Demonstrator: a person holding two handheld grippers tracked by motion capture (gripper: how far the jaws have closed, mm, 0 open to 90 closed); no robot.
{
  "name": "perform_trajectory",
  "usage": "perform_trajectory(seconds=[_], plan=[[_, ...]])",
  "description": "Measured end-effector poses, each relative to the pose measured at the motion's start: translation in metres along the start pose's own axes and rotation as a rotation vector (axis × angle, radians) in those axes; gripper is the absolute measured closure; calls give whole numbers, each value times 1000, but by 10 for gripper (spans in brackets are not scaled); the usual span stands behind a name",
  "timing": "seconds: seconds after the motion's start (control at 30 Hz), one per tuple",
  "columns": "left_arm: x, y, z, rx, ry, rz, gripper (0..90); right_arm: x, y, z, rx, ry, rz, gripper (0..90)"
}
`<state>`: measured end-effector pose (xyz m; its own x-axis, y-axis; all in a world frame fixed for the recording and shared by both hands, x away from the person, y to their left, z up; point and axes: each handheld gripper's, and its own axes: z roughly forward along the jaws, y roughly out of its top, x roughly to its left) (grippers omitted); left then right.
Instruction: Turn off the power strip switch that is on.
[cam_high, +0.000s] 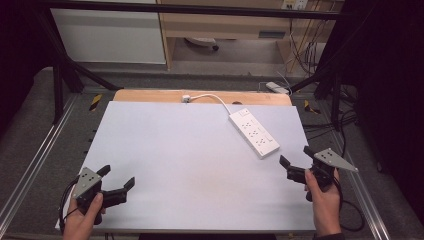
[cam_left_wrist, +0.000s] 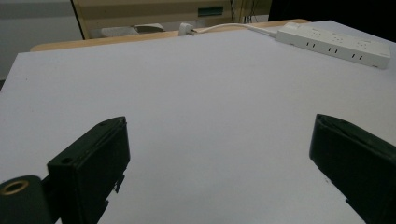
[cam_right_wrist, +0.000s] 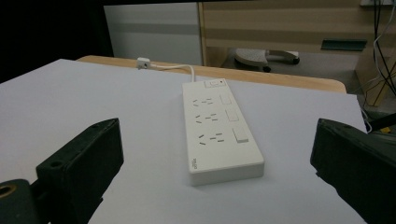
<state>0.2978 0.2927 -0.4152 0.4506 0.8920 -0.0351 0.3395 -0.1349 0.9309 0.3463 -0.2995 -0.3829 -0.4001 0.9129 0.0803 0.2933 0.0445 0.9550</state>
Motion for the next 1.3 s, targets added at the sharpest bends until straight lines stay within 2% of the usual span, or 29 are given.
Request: perform_trajectory(seconds=[0.17, 0.3, 0.47, 0.7, 0.83, 1.0, 1.17, 1.3], plan=[[1, 0, -1, -1, 5, 0, 49, 0, 9, 6, 18, 24, 29, 25], [0, 0, -1, 1, 4, 2, 49, 0, 17, 11, 9, 31, 23, 21], [0, -1, 0, 4, -2, 4, 48, -2, 31, 16, 28, 29, 15, 34], [0, 0, 0, 3, -3, 4, 49, -6, 45, 25, 35, 37, 21, 61], [0, 0, 0, 1, -5, 6, 49, -8, 49, 32, 31, 42, 40, 101], [0, 0, 0, 1, -3, 4, 49, -12, 56, 39, 27, 39, 44, 182], [0, 0, 0, 2, -3, 4, 49, -15, 62, 46, 22, 28, 14, 351], [0, 0, 0, 2, -2, 4, 49, -19, 65, 51, 16, 19, 14, 518]])
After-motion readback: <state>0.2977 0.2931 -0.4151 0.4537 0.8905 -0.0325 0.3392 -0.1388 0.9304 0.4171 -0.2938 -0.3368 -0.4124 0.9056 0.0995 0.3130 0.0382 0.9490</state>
